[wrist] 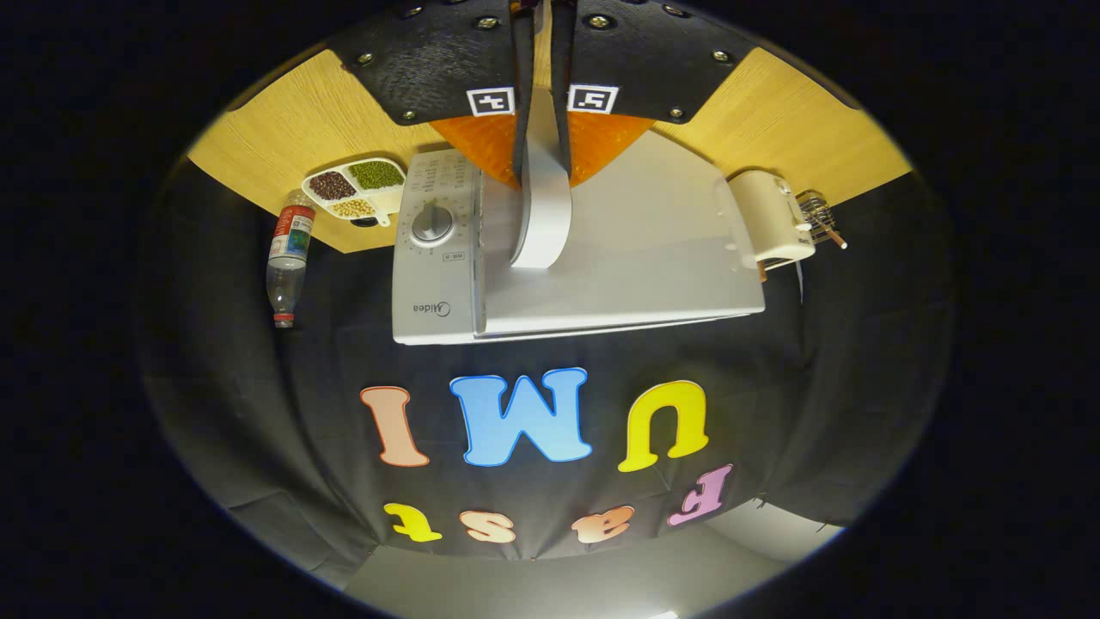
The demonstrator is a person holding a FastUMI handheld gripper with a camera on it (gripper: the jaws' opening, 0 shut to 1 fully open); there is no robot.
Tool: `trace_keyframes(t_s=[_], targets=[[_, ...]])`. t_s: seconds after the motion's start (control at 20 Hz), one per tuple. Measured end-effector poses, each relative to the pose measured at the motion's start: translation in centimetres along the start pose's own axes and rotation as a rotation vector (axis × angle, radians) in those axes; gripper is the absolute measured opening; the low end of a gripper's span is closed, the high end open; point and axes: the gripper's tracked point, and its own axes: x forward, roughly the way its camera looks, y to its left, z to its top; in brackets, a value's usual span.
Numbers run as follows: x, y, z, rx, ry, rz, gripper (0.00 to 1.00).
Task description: Open the microwave, put the food inside, and close the microwave door.
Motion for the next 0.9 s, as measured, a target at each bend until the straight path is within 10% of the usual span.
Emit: trace_keyframes(t_s=[0.55,0.9], targets=[[-9.9,13.0,-2.5,-0.001,0.011,0.272,0.08],[-12.0,19.5,-3.5,-0.056,-0.045,0.205,0.07]])
